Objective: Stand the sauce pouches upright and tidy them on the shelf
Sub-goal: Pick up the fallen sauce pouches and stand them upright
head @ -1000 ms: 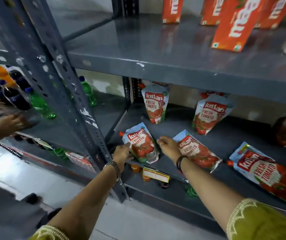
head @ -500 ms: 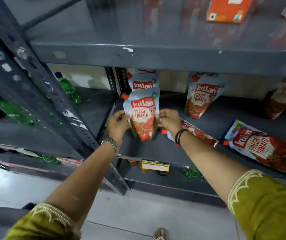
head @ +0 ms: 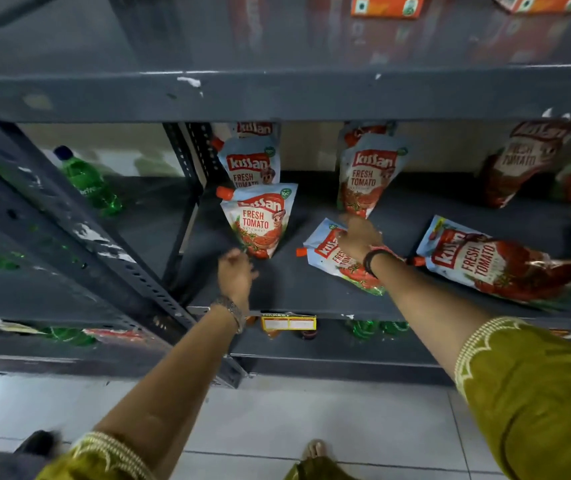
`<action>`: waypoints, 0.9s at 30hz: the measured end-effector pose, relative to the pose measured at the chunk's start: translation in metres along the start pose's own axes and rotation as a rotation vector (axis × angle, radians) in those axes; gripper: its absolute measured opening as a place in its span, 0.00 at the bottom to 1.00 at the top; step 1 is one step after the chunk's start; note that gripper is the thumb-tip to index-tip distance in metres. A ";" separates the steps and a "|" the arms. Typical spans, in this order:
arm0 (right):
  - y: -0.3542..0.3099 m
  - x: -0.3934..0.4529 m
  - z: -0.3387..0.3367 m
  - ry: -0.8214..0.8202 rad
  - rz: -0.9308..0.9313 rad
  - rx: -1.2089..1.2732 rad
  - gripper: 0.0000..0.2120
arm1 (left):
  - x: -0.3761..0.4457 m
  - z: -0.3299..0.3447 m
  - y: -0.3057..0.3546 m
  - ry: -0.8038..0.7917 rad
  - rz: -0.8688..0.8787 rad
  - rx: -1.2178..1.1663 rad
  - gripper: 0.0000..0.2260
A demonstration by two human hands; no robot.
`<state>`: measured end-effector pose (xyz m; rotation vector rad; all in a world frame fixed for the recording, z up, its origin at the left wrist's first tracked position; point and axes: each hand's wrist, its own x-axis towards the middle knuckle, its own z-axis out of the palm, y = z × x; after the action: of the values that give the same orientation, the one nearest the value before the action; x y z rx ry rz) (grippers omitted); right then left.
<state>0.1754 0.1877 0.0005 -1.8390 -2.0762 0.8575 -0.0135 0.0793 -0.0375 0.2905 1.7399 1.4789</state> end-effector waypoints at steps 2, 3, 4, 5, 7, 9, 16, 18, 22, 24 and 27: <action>0.025 0.000 -0.013 -0.086 0.088 -0.113 0.22 | -0.024 0.016 -0.013 -0.174 -0.165 -0.014 0.06; 0.033 0.000 -0.019 -0.129 0.108 -0.118 0.25 | -0.035 0.028 -0.018 -0.283 -0.242 0.009 0.05; 0.039 0.002 -0.020 -0.162 0.117 -0.096 0.28 | -0.043 0.038 -0.023 -0.390 -0.302 0.062 0.05; 0.043 0.001 -0.023 -0.176 0.125 -0.046 0.29 | -0.050 0.049 -0.028 -0.487 -0.339 0.126 0.07; 0.048 -0.004 -0.026 -0.209 0.225 0.192 0.27 | -0.060 0.071 -0.034 -0.588 -0.353 0.220 0.10; 0.055 -0.013 -0.029 -0.249 0.290 0.431 0.15 | -0.067 0.085 -0.036 -0.556 -0.301 0.258 0.12; 0.060 -0.031 -0.068 -0.092 0.127 0.765 0.13 | -0.056 0.099 -0.017 -0.482 0.112 0.337 0.04; 0.054 -0.029 -0.079 0.007 0.014 0.735 0.11 | -0.051 0.107 0.002 -0.436 0.230 0.283 0.03; 0.048 -0.019 -0.080 0.154 0.019 0.652 0.13 | -0.038 0.123 0.018 -0.338 0.350 0.280 0.08; 0.054 -0.017 -0.076 0.107 0.029 0.618 0.11 | -0.033 0.125 0.014 -0.301 0.349 0.331 0.10; 0.067 -0.020 -0.079 0.011 -0.024 0.607 0.12 | -0.032 0.125 0.001 -0.294 0.320 0.281 0.11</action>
<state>0.2766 0.1923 0.0297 -1.4747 -1.5771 1.2878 0.0941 0.1482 -0.0204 0.9235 1.7094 1.3226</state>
